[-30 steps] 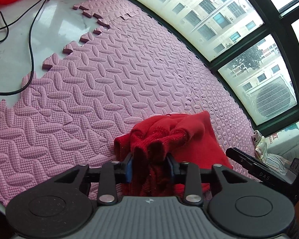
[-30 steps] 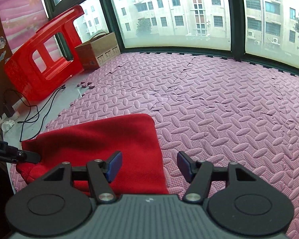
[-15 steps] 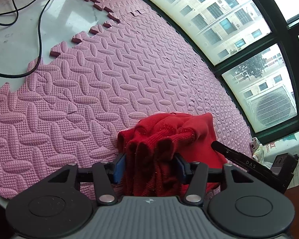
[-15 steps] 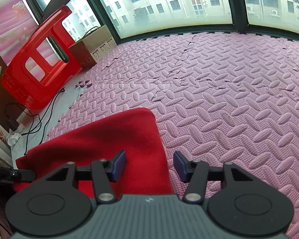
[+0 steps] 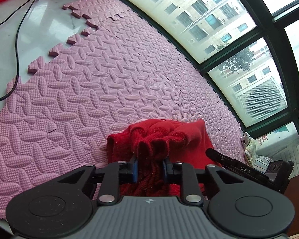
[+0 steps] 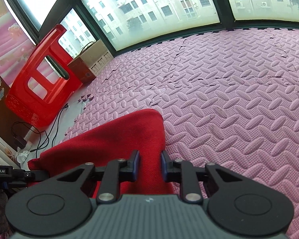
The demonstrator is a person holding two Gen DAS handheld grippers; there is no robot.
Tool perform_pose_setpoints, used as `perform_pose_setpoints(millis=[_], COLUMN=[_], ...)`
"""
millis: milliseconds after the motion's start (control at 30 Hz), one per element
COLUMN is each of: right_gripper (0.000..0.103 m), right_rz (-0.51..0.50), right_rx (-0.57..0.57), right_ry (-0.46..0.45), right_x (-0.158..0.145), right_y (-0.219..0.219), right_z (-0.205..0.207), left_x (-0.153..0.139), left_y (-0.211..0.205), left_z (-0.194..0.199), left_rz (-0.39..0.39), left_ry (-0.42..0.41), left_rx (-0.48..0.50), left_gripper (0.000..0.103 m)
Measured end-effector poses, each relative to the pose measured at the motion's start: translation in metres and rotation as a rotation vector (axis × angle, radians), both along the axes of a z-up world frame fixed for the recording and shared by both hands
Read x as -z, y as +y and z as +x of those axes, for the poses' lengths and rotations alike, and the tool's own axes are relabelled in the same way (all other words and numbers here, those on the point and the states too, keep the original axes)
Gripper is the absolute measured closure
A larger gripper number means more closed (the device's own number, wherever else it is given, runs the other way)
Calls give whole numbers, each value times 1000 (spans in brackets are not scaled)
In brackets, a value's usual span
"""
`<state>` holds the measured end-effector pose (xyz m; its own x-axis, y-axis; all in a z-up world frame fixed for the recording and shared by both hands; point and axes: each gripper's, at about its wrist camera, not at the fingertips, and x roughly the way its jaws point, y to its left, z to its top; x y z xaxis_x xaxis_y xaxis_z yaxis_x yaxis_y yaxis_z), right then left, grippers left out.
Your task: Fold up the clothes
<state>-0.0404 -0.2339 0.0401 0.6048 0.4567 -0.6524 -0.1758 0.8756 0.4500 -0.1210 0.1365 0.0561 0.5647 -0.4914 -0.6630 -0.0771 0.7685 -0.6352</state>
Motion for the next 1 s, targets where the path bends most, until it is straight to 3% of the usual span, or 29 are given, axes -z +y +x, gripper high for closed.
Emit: perform_pose_setpoints(millis=[300,633,833,1000], right_gripper=[85,85,85,85], right_rz=[12,-53,-77,-94], right_rx=[166,399,516,590], right_ry=[-69,-136,-156,-125], right_x=[-21,-51,-55,-41], right_y=[-46,-132,-178,-206], right_z=[-39,-87,-110,-123], left_x=[-13,-26,-27,-18], left_y=[-59,-173,-235,-280], left_z=[29,62,76,82], left_rz=[-6,-17,-21,20], left_ry=[-59,-103,-98,-85], left_rx=[143,351,443,508], left_gripper=[82,83,82,82])
